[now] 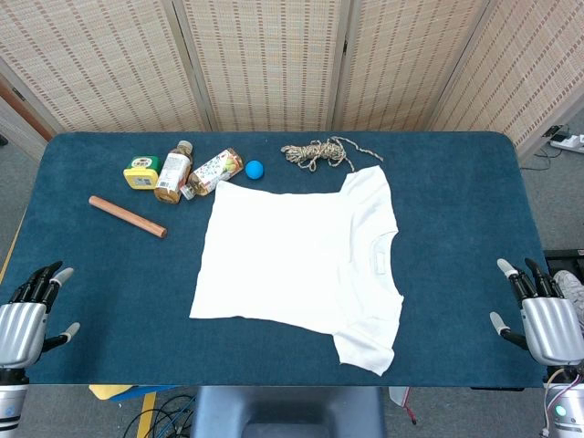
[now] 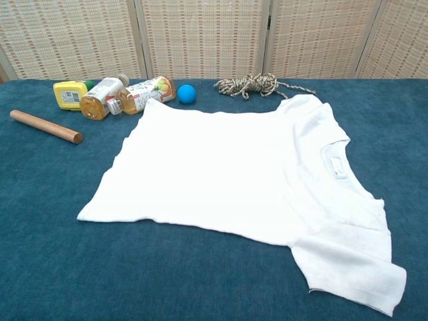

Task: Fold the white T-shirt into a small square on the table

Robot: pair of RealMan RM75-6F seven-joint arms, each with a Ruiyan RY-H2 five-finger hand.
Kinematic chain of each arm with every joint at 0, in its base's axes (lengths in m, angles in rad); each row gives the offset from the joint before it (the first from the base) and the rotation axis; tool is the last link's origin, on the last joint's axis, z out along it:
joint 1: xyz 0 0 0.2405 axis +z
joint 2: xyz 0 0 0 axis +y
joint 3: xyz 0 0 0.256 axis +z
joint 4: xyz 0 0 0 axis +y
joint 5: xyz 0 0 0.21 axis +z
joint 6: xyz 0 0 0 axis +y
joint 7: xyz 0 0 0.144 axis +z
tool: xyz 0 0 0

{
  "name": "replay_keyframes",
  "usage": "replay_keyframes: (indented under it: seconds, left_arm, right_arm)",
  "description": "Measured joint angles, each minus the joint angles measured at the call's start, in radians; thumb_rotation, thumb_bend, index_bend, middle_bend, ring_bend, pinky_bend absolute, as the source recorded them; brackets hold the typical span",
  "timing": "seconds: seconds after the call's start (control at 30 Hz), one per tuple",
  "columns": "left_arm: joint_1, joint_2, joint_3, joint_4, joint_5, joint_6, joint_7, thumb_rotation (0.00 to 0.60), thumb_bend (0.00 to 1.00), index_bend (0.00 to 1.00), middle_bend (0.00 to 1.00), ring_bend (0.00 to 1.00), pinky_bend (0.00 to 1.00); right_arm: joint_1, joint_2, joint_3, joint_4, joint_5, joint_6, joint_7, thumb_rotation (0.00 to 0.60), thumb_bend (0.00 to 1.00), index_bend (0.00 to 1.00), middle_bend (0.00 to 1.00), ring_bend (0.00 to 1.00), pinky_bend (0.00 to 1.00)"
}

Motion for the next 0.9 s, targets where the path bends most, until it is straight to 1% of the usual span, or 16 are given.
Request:
replay_keyframes:
  seconds: [0.07,0.1,0.17,0.27,0.37,0.43,0.53,0.6,0.7,0.8,0.9]
  left_arm:
    - [-0.011,0.000,0.002,0.008,0.024,-0.001,-0.013,0.600,0.13,0.25,0.27,0.28,0.29]
    - [-0.021,-0.001,0.003,0.012,0.041,-0.005,-0.020,0.600,0.13,0.27,0.32,0.33,0.31]
    - [-0.041,-0.004,0.004,0.022,0.069,-0.013,-0.031,0.600,0.13,0.30,0.38,0.40,0.36]
    - [-0.083,-0.015,0.007,0.043,0.115,-0.038,-0.049,0.600,0.13,0.35,0.48,0.48,0.52]
    - [-0.124,-0.024,0.013,0.059,0.149,-0.079,-0.066,0.600,0.13,0.36,0.60,0.56,0.67]
    - [-0.149,-0.028,0.019,0.064,0.162,-0.110,-0.078,0.600,0.13,0.36,0.67,0.64,0.79]
    - [-0.203,-0.045,0.028,0.081,0.191,-0.167,-0.108,0.600,0.13,0.36,0.75,0.71,0.89]
    - [-0.231,-0.061,0.034,0.097,0.205,-0.198,-0.119,0.600,0.13,0.37,0.83,0.78,0.96]
    - [-0.270,-0.098,0.044,0.126,0.219,-0.248,-0.133,0.600,0.13,0.39,0.91,0.86,1.00]
    - [-0.303,-0.138,0.054,0.152,0.220,-0.301,-0.143,0.600,0.13,0.40,0.97,0.90,1.00]
    - [-0.333,-0.184,0.061,0.183,0.213,-0.346,-0.140,0.600,0.13,0.42,1.00,0.93,1.00]
  right_arm:
    - [-0.001,0.003,0.001,-0.004,-0.002,0.002,-0.001,0.600,0.28,0.08,0.21,0.13,0.16]
    - [-0.001,0.006,0.001,-0.008,-0.003,0.005,-0.003,0.600,0.28,0.08,0.21,0.14,0.16]
    - [-0.002,0.012,0.003,-0.017,-0.008,0.009,-0.006,0.600,0.28,0.08,0.21,0.14,0.16]
    - [-0.001,0.021,0.006,-0.029,-0.013,0.013,-0.007,0.600,0.28,0.08,0.21,0.14,0.16]
    - [0.002,0.030,0.009,-0.036,-0.018,0.014,-0.008,0.600,0.28,0.08,0.21,0.16,0.16]
    - [0.004,0.034,0.011,-0.040,-0.020,0.014,-0.009,0.600,0.28,0.08,0.21,0.16,0.16]
    - [0.005,0.037,0.011,-0.043,-0.018,0.010,-0.009,0.600,0.28,0.08,0.21,0.16,0.16]
    - [0.006,0.038,0.010,-0.044,-0.018,0.007,-0.009,0.600,0.28,0.08,0.21,0.17,0.16]
    - [0.007,0.039,0.008,-0.046,-0.017,0.002,-0.011,0.600,0.29,0.08,0.21,0.18,0.16]
    - [0.007,0.039,0.007,-0.046,-0.016,-0.001,-0.010,0.600,0.30,0.08,0.21,0.19,0.16]
    - [0.007,0.041,0.007,-0.047,-0.013,-0.004,-0.009,0.600,0.30,0.08,0.21,0.20,0.16]
